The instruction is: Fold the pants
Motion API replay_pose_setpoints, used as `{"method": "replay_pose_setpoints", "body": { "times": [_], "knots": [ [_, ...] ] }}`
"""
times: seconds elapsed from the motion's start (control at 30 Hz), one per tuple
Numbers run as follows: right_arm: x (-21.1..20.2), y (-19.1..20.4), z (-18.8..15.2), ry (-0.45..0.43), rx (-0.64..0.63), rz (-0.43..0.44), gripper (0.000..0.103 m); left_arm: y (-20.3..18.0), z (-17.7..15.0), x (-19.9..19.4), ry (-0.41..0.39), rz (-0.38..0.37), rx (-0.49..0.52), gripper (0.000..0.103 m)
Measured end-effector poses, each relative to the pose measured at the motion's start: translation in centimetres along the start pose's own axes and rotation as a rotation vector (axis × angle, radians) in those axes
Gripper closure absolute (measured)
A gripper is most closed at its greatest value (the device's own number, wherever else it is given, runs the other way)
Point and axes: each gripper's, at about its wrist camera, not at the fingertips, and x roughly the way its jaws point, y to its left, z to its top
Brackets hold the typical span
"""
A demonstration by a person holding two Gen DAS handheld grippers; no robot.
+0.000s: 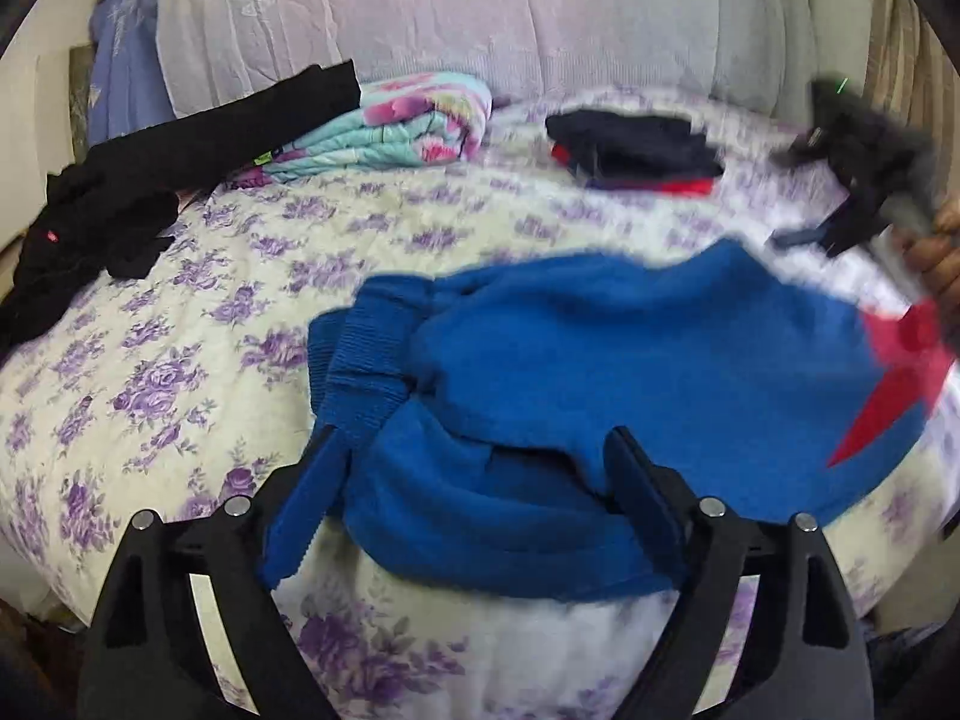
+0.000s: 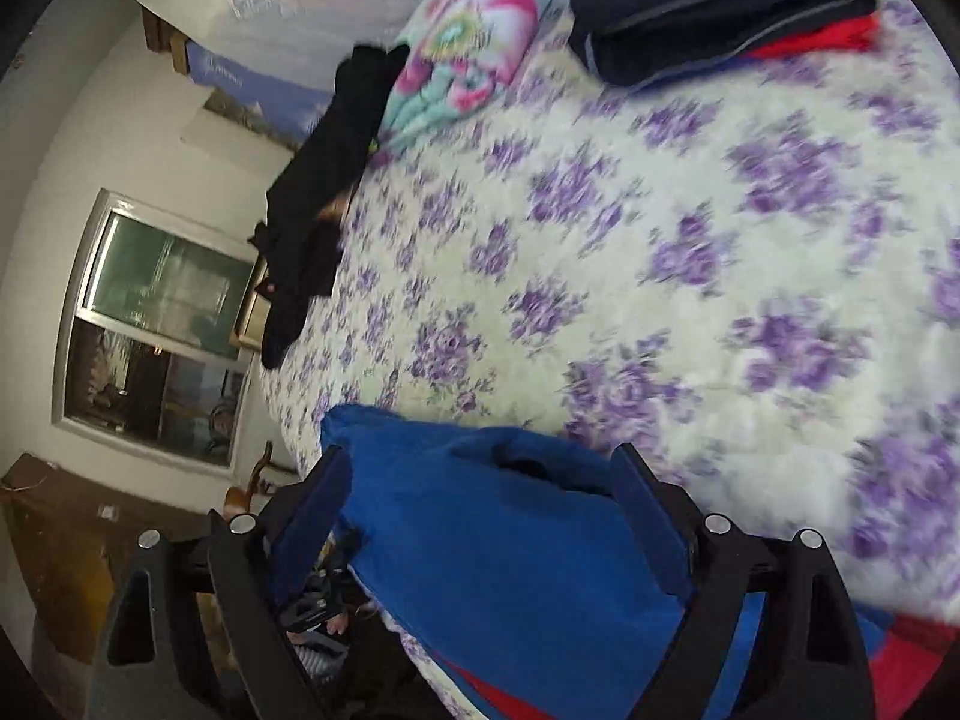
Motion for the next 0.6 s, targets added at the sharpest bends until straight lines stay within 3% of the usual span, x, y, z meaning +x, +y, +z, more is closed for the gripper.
{"method": "replay_pose_setpoints", "body": {
  "times": [0.1, 0.23, 0.3, 0.43, 0.53, 0.6],
  "knots": [
    [2.8, 0.6, 0.7, 0.134, -0.01, 0.046, 0.014, 0.1, 1.8, -1.1, -0.044, -0.107, -0.062, 0.014],
    [5.4, 1.5, 0.8, 0.239, -0.008, 0.052, 0.014, -3.0, 2.8, 1.7, 0.01, -0.171, 0.012, 0.013],
    [6.2, 1.9, 1.2, 0.268, -0.021, 0.039, 0.014, -4.5, 1.9, 3.3, 0.062, -0.168, 0.049, 0.013],
    [5.7, 1.6, 2.7, 0.218, -0.035, -0.051, 0.014, -5.2, 0.6, 4.0, 0.061, -0.136, 0.081, 0.013],
    [7.3, 1.4, 1.6, 0.342, -0.04, 0.008, 0.014, -5.0, 0.5, 4.1, 0.058, -0.146, 0.072, 0.012],
    [7.7, 2.0, 0.6, 0.381, -0.076, 0.019, 0.013, -5.0, 0.5, 4.2, 0.058, -0.148, 0.075, 0.01]
  ]
}}
